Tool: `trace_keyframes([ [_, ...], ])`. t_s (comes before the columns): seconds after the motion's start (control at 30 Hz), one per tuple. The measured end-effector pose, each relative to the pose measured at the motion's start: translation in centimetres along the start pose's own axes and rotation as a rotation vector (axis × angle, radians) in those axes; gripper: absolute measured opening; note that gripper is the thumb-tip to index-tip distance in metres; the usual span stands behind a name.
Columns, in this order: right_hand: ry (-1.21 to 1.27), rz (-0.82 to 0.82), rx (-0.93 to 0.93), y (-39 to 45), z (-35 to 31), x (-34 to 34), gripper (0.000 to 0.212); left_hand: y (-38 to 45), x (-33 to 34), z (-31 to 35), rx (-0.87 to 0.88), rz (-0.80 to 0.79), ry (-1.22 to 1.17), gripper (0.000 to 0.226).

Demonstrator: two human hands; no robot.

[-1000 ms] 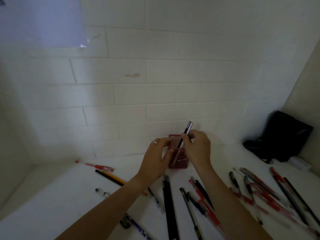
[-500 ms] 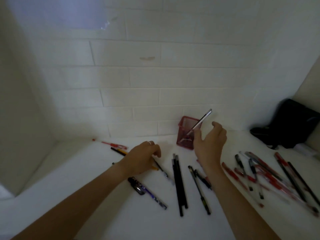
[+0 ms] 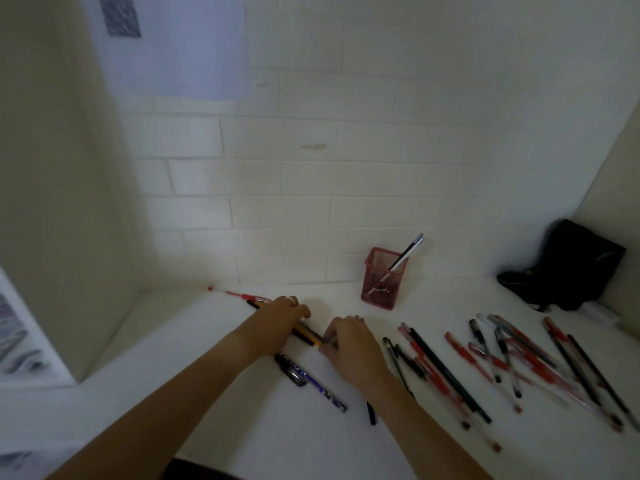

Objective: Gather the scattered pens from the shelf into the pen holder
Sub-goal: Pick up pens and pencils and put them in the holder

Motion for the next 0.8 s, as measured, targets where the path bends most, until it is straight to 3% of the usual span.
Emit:
trace_keyframes([
  [0.23,-0.003,-0.015,0.0,0.3,0.4,-0.6,0.012,0.5,-1.3,1.2,0.078,0.051,0.01,0.019],
  [0.37,0.085,0.031,0.019,0.2,1.2,-1.7,0.009,0.9,-1.7,1.5,0.07,0.107,-0.003,0.016],
  [0.47,0.341,0.107,0.083,0.2,2.2,-3.9,0.007,1.3,-2.3,1.4,0.063,0.203,-0.061,0.015],
  [0.57,0.695,0.184,0.148,0.6,3.5,-6.7,0.007,1.8,-2.4,1.4,0.044,0.259,-0.163,0.028],
  [0.67,0.952,0.354,0.183,1.1,4.9,-10.1,0.011,2.3,-3.0,1.1,0.011,0.351,-0.229,0.033],
  [0.8,1.02,0.761,0.165,1.5,6.9,-15.9,0.016,3.1,-6.8,1.5,-0.035,0.684,-0.434,0.017],
])
Point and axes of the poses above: each hand's wrist, its own y-axis towards the middle knuckle, its own x-axis out of the palm, z = x × y, the point moved 6 cm from there along y, towards the middle knuckle
